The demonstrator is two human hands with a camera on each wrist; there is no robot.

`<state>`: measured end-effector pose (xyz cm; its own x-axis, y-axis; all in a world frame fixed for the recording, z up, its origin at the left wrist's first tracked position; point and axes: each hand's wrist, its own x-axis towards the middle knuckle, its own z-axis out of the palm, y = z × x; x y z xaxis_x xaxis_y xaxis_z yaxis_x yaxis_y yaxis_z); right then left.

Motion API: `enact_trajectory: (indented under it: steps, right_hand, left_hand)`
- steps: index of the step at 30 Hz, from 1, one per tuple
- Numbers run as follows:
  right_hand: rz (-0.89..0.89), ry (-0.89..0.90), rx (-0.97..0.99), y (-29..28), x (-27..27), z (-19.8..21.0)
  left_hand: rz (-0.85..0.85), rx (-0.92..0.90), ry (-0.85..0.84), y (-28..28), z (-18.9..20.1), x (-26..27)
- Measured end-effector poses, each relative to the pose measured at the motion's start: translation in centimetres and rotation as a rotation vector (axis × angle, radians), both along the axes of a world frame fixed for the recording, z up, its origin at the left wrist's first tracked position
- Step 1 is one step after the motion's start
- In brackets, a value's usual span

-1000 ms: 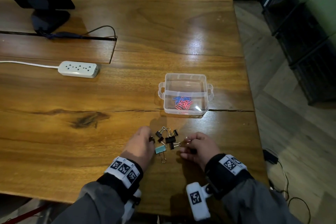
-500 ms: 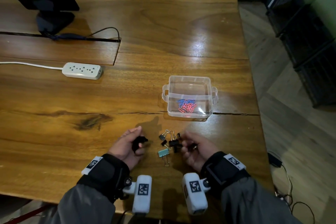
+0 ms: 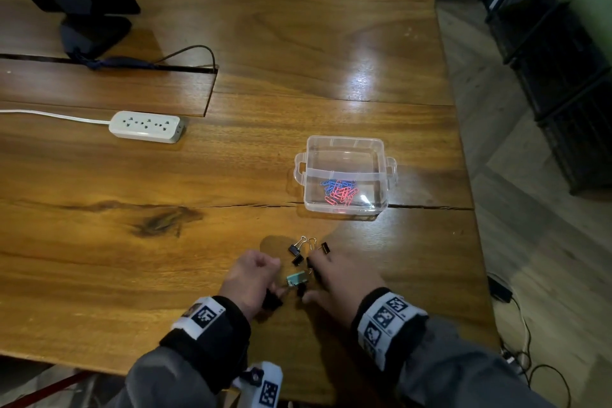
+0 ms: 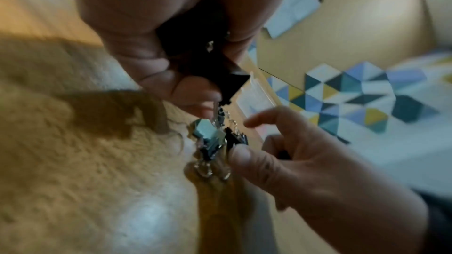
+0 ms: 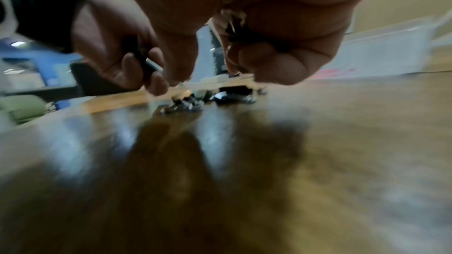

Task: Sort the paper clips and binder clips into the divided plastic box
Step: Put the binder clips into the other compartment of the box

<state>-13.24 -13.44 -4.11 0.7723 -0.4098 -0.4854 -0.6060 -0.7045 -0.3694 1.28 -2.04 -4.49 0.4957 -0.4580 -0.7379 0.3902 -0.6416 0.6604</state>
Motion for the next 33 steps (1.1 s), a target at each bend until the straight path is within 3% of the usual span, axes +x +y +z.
enact_trajectory:
  steps: [2,4,7,11,14,17,19,21,23,28,31,33]
  right_hand:
    - [0.161,0.032,-0.040,0.3,0.8,-0.4]
    - [0.251,0.067,-0.070,0.6,1.4,-0.4]
    - [0.258,0.074,-0.075,0.6,2.1,-0.2]
    - [0.161,-0.036,-0.032,0.1,2.0,-0.4]
    - [0.016,-0.125,0.008,-0.1,1.6,-0.1]
    - [-0.307,-0.216,0.194,-0.3,0.3,0.5]
    - [-0.622,-0.379,0.538,-0.6,-1.1,1.2]
    - [-0.917,-0.593,1.029,-1.0,-2.4,2.4]
    - [-1.055,-0.738,1.374,-1.4,-3.3,3.4]
    - [-1.134,-0.791,1.486,-4.3,-3.6,3.4]
    - [-1.251,-0.791,1.539,-5.4,-2.9,2.6]
    - [-1.285,-0.722,1.445,-5.7,-2.1,2.1]
  left_hand:
    - [-0.116,0.034,-0.095,0.0,0.1,-0.3]
    - [-0.142,0.054,-0.089,0.0,0.0,-0.3]
    - [-0.110,0.016,-0.012,0.0,0.4,-0.1]
    - [0.080,-0.109,0.184,0.3,1.4,0.1]
    - [0.203,-0.207,0.381,0.3,1.6,0.6]
    - [0.272,-0.304,0.555,0.3,2.0,1.1]
    - [0.260,-0.369,0.639,0.6,2.4,1.3]
    - [0.219,-0.420,0.689,0.8,2.6,1.7]
    - [0.172,-0.454,0.699,0.7,2.9,1.9]
    - [0.144,-0.286,0.500,-0.9,3.6,1.9]
    - [0.181,-0.297,0.514,-1.4,3.5,2.0]
    - [0.228,-0.317,0.509,-1.6,3.4,1.9]
